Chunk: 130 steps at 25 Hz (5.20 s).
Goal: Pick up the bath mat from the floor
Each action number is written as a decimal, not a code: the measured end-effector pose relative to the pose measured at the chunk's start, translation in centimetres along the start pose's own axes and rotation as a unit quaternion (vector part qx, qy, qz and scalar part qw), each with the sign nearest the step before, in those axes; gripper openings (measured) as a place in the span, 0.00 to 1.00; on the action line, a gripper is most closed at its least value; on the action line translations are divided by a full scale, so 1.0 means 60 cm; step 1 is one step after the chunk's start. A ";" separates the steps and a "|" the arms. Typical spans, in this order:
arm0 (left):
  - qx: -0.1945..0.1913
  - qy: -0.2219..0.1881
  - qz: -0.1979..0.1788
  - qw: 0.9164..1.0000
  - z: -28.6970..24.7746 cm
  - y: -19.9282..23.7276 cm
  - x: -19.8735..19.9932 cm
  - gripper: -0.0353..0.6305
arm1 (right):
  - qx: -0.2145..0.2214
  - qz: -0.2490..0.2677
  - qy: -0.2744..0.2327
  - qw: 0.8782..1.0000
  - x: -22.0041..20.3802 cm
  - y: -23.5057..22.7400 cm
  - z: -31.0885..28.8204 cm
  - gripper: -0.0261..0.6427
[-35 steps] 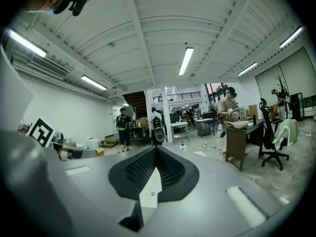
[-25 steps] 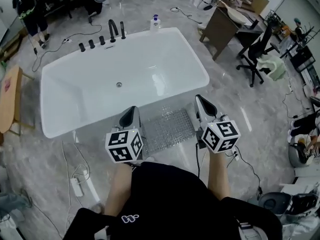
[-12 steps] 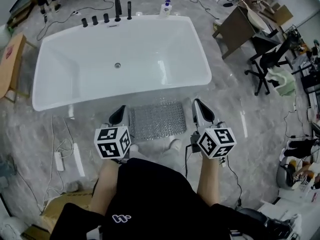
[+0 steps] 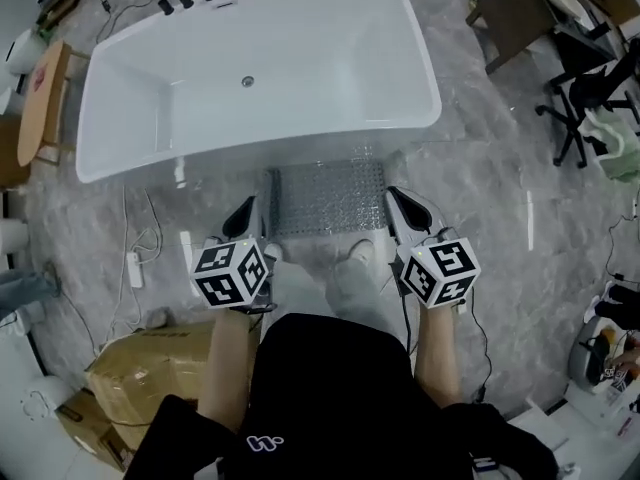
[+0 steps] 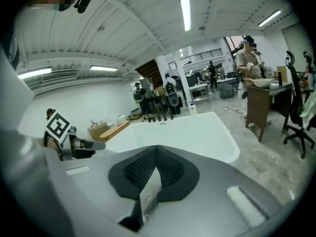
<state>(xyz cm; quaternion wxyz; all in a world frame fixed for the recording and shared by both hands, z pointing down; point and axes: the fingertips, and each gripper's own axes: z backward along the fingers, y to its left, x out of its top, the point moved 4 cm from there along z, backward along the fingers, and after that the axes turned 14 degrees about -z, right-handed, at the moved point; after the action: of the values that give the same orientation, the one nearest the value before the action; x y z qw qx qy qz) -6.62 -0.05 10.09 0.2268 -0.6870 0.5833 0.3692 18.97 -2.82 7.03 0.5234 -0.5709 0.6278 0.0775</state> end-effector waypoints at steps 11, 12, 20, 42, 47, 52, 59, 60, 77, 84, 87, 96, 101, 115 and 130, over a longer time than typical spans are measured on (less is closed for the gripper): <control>0.060 0.036 0.055 0.996 -0.007 -0.019 -0.103 0.06 | 0.029 0.042 0.093 0.994 -0.049 -0.075 0.011 0.05; 0.065 0.044 0.059 0.995 -0.009 -0.018 -0.114 0.06 | 0.031 0.038 0.104 0.993 -0.059 -0.085 0.006 0.05; 0.057 0.098 0.071 0.991 -0.089 0.039 -0.230 0.06 | 0.024 0.008 0.145 0.989 -0.171 -0.135 -0.089 0.06; -0.008 0.198 0.045 0.979 -0.397 0.102 -0.542 0.06 | -0.025 -0.111 0.176 0.978 -0.482 -0.380 -0.274 0.25; 0.041 0.212 0.052 0.975 -0.446 0.110 -0.610 0.06 | -0.029 -0.092 0.203 0.974 -0.546 -0.452 -0.303 0.26; 0.075 0.235 0.054 0.968 -0.485 0.136 -0.664 0.06 | -0.055 -0.088 0.218 0.970 -0.582 -0.523 -0.317 0.27; 0.077 0.267 0.043 0.959 -0.532 0.197 -0.725 0.14 | -0.081 -0.087 0.246 0.962 -0.635 -0.599 -0.363 0.34; 0.075 0.271 0.039 0.959 -0.541 0.205 -0.734 0.15 | -0.085 -0.086 0.250 0.961 -0.643 -0.609 -0.371 0.34; 0.071 0.359 0.002 0.931 -0.646 0.294 -0.908 0.33 | -0.129 -0.097 0.296 0.941 -0.789 -0.757 -0.471 0.40; 0.051 0.381 -0.018 0.923 -0.697 0.308 -0.978 0.38 | -0.163 -0.075 0.299 0.937 -0.847 -0.816 -0.488 0.41; 0.045 0.390 -0.023 0.919 -0.720 0.316 -1.005 0.43 | -0.176 -0.059 0.310 0.932 -0.880 -0.846 -0.488 0.46; 0.030 0.373 -0.083 0.924 -0.775 0.332 -1.064 0.54 | -0.181 0.012 0.356 0.917 -0.953 -0.944 -0.498 0.53; 0.047 0.369 -0.066 0.926 -0.800 0.364 -1.095 0.56 | -0.168 0.033 0.360 0.917 -0.966 -0.975 -0.533 0.55; 0.008 0.376 -0.048 0.925 -0.835 0.393 -1.156 0.58 | -0.135 0.021 0.375 0.917 -0.975 -1.025 -0.596 0.52; -0.021 0.384 0.019 0.923 -0.870 0.359 -1.123 0.31 | -0.042 -0.076 0.413 0.907 -0.970 -0.968 -0.627 0.40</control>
<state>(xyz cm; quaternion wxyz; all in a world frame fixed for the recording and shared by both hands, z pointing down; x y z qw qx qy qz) -17.99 -0.75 97.28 -0.0361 -0.7692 0.6310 0.0941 32.28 -11.47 96.03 0.1967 -0.6192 0.7389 -0.1785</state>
